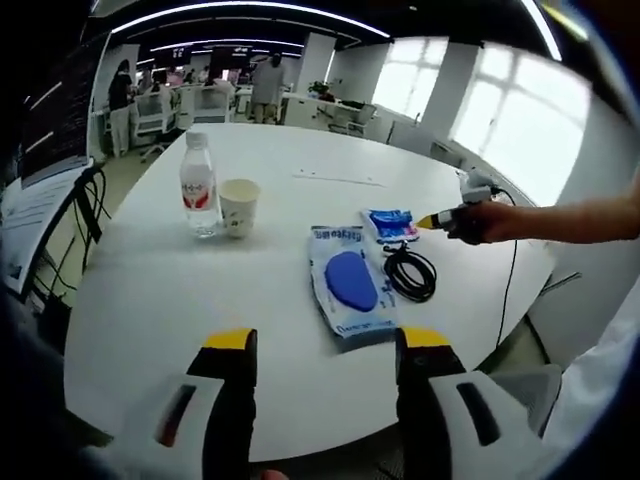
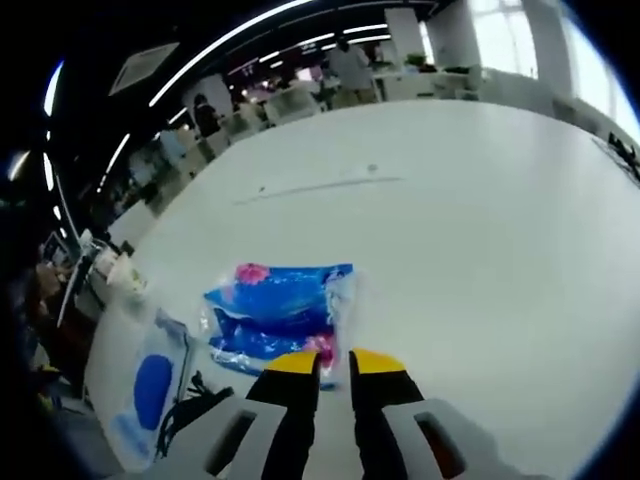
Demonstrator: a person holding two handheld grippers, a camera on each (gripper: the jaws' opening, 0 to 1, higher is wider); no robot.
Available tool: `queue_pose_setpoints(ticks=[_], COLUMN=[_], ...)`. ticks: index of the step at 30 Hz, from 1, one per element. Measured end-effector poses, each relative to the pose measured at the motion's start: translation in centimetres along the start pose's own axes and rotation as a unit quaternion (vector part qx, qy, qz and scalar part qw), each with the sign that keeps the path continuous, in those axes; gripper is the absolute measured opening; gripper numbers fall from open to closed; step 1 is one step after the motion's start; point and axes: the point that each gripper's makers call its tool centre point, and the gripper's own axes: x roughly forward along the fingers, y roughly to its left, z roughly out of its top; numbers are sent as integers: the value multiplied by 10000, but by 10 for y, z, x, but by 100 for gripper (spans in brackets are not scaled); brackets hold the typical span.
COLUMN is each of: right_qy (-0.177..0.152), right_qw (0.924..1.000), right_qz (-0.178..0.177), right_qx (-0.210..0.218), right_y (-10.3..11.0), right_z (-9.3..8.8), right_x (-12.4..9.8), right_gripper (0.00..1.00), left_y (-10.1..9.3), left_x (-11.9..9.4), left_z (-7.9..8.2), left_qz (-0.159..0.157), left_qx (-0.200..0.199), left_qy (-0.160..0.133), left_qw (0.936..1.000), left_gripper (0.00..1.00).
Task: Arrange the tabletop items into an orderly group along one side of the table until the central work area is clear of visible clutter.
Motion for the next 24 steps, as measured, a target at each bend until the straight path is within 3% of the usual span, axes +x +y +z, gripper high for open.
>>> queue_pose_setpoints(ticks=[10, 24], right_qy=[-152, -98], right_qw=[9997, 9988], right_qz=[87, 369], right_qx=[-163, -311], right_y=[11, 37], right_z=[-7, -35], right_x=[-16, -22], right_gripper=[10, 13], left_y=[-12, -19], left_x=[10, 22], left_z=[-11, -25], left_qz=[-167, -334], left_qx=[-207, -483], left_qy=[130, 261], left_qw=[9996, 9979], left_gripper=[51, 50])
